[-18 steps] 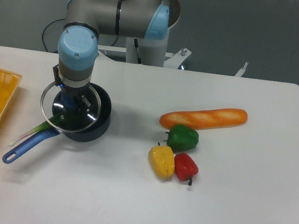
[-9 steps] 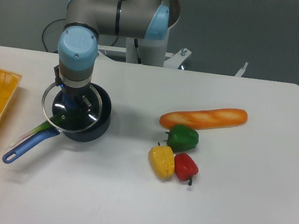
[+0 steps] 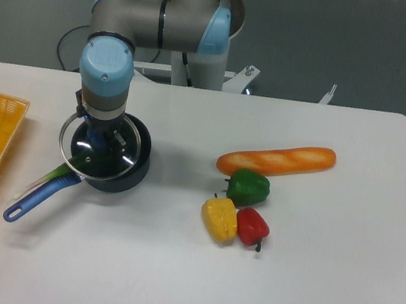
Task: Close the pot lid
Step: 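Lower the glass lid flat onto the saucepan rim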
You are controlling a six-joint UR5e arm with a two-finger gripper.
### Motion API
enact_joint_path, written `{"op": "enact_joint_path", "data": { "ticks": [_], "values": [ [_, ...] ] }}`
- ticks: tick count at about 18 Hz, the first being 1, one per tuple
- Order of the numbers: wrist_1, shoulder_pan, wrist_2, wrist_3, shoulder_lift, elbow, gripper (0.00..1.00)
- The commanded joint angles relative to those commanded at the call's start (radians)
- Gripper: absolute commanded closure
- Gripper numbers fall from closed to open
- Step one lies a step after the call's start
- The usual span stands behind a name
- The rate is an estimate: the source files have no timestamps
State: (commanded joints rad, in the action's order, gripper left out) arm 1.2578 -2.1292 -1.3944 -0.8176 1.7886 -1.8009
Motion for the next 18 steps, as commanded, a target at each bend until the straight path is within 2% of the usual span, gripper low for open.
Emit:
{"op": "enact_joint_path", "data": {
  "ticks": [4, 14, 18],
  "values": [
    [0.005, 0.002, -0.054, -0.023, 0.0, -0.002, 0.44],
    [0.005, 0.003, -0.055, -0.022, 0.002, 0.0, 0.42],
    [0.002, 0.003, -0.055, -0.017, 0.008, 0.0, 0.26]
  ]
}}
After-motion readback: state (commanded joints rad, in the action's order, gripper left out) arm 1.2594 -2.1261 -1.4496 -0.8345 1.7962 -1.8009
